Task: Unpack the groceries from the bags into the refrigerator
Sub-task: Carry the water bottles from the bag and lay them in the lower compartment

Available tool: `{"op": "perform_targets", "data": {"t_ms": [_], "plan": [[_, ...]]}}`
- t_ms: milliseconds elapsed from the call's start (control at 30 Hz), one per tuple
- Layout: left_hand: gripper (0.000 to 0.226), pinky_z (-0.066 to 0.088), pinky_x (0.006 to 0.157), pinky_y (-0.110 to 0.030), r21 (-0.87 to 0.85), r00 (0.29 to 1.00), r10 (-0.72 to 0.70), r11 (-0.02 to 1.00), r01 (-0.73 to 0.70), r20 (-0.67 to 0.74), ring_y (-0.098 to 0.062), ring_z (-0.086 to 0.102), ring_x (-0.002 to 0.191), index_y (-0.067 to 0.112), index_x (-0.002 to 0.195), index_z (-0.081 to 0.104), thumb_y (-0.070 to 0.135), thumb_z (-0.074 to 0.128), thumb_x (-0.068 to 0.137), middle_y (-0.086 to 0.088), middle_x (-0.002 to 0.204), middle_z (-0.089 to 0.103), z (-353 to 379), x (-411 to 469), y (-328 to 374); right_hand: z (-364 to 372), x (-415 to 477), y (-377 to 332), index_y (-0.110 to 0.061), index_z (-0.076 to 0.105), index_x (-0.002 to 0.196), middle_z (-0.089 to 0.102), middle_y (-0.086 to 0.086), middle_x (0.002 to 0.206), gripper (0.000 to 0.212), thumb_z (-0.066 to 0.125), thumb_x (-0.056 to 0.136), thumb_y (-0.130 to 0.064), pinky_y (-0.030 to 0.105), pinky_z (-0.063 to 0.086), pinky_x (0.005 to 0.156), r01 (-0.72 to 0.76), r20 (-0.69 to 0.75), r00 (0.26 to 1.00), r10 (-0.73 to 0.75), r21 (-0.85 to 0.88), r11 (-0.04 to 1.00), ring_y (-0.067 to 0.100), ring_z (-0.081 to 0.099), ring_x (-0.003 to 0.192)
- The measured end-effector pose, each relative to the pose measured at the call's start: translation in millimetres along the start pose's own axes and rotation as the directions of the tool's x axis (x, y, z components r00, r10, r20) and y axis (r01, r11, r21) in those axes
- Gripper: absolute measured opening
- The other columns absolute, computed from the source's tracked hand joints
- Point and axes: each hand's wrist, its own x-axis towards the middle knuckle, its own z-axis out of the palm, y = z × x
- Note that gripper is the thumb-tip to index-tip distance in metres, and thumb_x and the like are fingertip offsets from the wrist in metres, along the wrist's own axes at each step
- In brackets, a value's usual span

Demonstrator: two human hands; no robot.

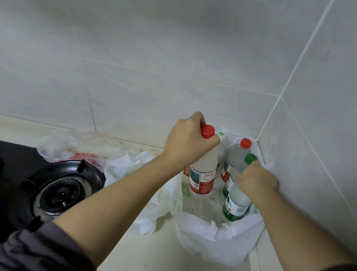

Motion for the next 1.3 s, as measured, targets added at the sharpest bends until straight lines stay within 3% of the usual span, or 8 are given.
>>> {"op": "perform_targets", "data": {"t_ms": [167, 300, 533, 633, 933, 1100, 1300], "plan": [[0.024, 0.048, 0.058, -0.032, -0.072, 0.997, -0.026, 0.997, 0.020, -0.078, -0.019, 0.059, 0.069, 0.011, 0.081, 0.054, 0.028, 0.069, 0.074, -0.002, 0.074, 0.063, -57, -31, 7, -32, -31, -12, -0.011, 0.050, 0.120, 0.063, 0.013, 0.112, 0.040, 0.050, 0.095, -0.043, 0.034, 0.043, 0.077, 0.148, -0.196, 0.973, -0.120, 0.137, 0.979, 0.034, 0.061, 0.103], [0.019, 0.040, 0.052, -0.022, -0.080, 0.983, -0.066, 0.995, 0.053, -0.170, -0.013, 0.052, 0.063, 0.013, 0.080, 0.057, 0.027, 0.068, 0.073, 0.003, 0.068, 0.060, -105, -52, 13, -97, -73, -43, -0.011, 0.057, 0.103, 0.062, 0.012, 0.096, 0.033, 0.056, 0.090, -0.041, 0.030, 0.036, 0.066, 0.296, -0.374, 0.904, -0.205, 0.206, 0.933, 0.033, 0.057, 0.088], [0.015, 0.037, 0.053, -0.019, -0.015, 0.955, -0.070, 0.998, 0.069, -0.289, -0.007, 0.050, 0.060, 0.016, 0.079, 0.061, 0.028, 0.067, 0.073, 0.006, 0.065, 0.059, -179, -107, 16, -141, -157, -94, -0.013, 0.056, 0.068, 0.050, 0.000, 0.061, 0.021, 0.057, 0.080, -0.030, 0.025, 0.028, 0.051, 0.562, -0.559, 0.775, -0.293, 0.400, 0.724, 0.021, 0.043, 0.056], [0.015, 0.040, 0.053, -0.021, 0.018, 0.949, -0.104, 0.993, 0.115, -0.296, -0.008, 0.051, 0.060, 0.016, 0.080, 0.061, 0.028, 0.067, 0.074, 0.006, 0.066, 0.059, -200, -136, 6, -133, -191, -117, -0.016, 0.043, 0.059, 0.041, -0.002, 0.054, 0.028, 0.058, 0.078, -0.030, 0.026, 0.024, 0.049, 0.634, -0.567, 0.742, -0.356, 0.423, 0.647, 0.018, 0.036, 0.051], [0.016, 0.047, 0.057, -0.024, 0.103, 0.929, -0.217, 0.961, 0.258, -0.301, -0.010, 0.060, 0.067, 0.015, 0.084, 0.061, 0.028, 0.069, 0.077, 0.006, 0.070, 0.062, -226, -228, -58, -60, -270, -155, -0.015, 0.038, 0.057, 0.039, 0.000, 0.052, 0.031, 0.059, 0.074, -0.030, 0.028, 0.025, 0.050, 0.686, -0.414, 0.728, -0.547, 0.465, 0.560, 0.023, 0.038, 0.055], [0.012, 0.051, 0.062, -0.031, 0.139, 0.902, -0.305, 0.923, 0.359, -0.307, -0.010, 0.060, 0.068, 0.017, 0.076, 0.061, 0.028, 0.067, 0.078, 0.005, 0.066, 0.063, -220, -280, -100, -9, -299, -154, -0.011, 0.044, 0.059, 0.043, 0.003, 0.055, 0.029, 0.060, 0.076, -0.029, 0.029, 0.030, 0.052, 0.641, -0.304, 0.761, -0.574, 0.489, 0.592, 0.025, 0.040, 0.060], [0.013, 0.048, 0.061, -0.024, 0.136, 0.863, -0.393, 0.882, 0.451, -0.318, -0.009, 0.059, 0.069, 0.017, 0.080, 0.060, 0.028, 0.068, 0.079, 0.006, 0.068, 0.062, -207, -327, -141, 39, -323, -150, -0.009, 0.057, 0.070, 0.054, 0.004, 0.064, 0.025, 0.062, 0.078, -0.032, 0.030, 0.038, 0.056, 0.602, -0.233, 0.790, -0.567, 0.475, 0.642, 0.029, 0.046, 0.066]]}}
